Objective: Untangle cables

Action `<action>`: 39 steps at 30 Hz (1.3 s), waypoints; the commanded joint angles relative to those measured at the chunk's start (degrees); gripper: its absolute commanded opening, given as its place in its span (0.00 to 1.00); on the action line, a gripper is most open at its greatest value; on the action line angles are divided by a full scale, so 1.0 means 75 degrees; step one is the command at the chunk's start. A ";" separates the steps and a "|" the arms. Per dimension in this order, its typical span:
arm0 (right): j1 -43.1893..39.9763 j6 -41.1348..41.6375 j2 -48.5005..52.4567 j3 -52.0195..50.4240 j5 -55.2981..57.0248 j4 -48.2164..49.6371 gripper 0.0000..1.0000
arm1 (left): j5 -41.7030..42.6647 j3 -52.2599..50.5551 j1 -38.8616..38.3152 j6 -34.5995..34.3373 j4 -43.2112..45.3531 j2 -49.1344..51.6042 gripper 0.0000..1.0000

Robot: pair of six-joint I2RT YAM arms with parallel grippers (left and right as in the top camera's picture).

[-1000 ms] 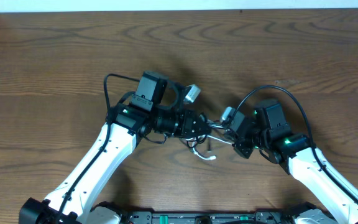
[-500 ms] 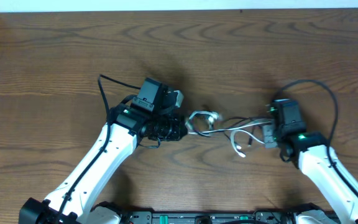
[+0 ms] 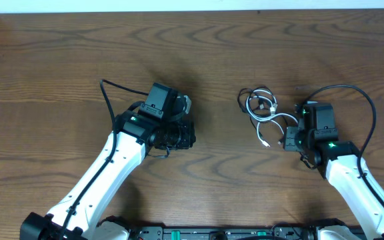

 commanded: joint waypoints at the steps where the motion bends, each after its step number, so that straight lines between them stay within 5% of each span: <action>1: -0.0052 -0.1105 0.0006 0.0023 -0.2716 0.0323 0.01 | -0.0122 0.0134 0.0017 0.0099 -0.0017 -0.0070 0.08; 11: 0.0318 -0.3430 0.0006 0.0023 -0.6449 0.0216 0.01 | -0.0015 0.0134 0.0017 0.0073 0.0213 -0.0070 0.17; 14: 0.0551 -0.3625 0.0006 0.0023 -0.6624 0.0219 0.01 | -0.0012 0.0134 0.0017 0.0070 0.0306 -0.0070 0.30; 21: 0.1166 -0.3675 0.0006 0.0023 -0.6607 0.0204 0.01 | 0.0064 0.0134 0.0017 -0.0128 0.0478 -0.0026 0.38; 27: 0.1355 -0.3669 0.0006 0.0023 -0.6560 0.0230 0.01 | 0.1364 0.0134 0.0017 -0.0125 0.0874 0.0245 0.45; 32: 0.1355 -0.3666 0.0006 0.0023 -0.6560 0.0256 0.01 | 0.2066 0.0134 0.0017 -0.0125 0.1105 0.0714 0.61; 39: 0.1355 -0.3666 0.0006 0.0023 -0.6557 0.0254 0.01 | 0.1886 0.0134 0.0017 -0.0125 0.1198 0.1664 0.63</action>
